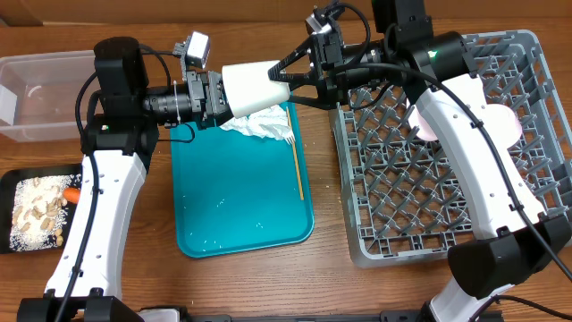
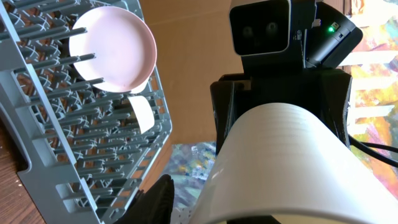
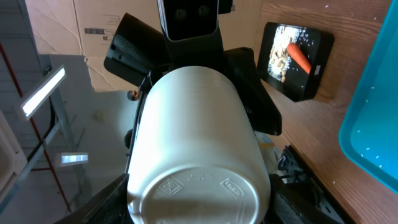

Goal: Sort waste into correct bins and load items into the dishwasher rack
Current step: 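Release the left gripper and carry the cup right into the rack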

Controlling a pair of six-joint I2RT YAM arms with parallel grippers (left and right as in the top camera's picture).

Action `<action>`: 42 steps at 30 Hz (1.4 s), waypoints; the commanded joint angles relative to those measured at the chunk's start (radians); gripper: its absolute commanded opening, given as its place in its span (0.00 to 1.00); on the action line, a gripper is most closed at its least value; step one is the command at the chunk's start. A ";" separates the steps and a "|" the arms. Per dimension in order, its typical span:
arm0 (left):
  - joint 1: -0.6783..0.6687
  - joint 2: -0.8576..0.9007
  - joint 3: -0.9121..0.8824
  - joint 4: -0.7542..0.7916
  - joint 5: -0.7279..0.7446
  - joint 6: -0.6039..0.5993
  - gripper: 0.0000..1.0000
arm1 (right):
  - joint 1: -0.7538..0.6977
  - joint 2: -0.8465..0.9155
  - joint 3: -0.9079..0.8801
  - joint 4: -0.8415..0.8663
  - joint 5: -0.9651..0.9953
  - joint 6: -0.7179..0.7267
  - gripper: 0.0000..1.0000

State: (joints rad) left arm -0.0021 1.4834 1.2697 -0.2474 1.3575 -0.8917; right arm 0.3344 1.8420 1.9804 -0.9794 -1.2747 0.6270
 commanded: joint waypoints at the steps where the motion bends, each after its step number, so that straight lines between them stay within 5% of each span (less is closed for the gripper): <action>1: 0.001 0.000 0.003 -0.002 -0.010 0.013 0.32 | -0.002 -0.016 0.022 0.006 -0.005 0.029 0.28; 10: 0.001 0.000 0.003 -0.002 -0.053 0.034 0.36 | -0.002 -0.016 0.022 0.010 -0.005 0.058 0.27; 14: 0.001 0.000 0.003 -0.002 -0.068 0.043 0.36 | -0.002 -0.016 0.022 0.013 0.011 0.058 0.17; 42: 0.003 0.000 0.002 -0.062 -0.299 0.128 0.45 | -0.085 -0.016 0.023 0.043 0.105 0.077 0.16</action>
State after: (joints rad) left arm -0.0021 1.4834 1.2697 -0.3107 1.1175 -0.8040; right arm 0.2676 1.8416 1.9804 -0.9424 -1.1633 0.7067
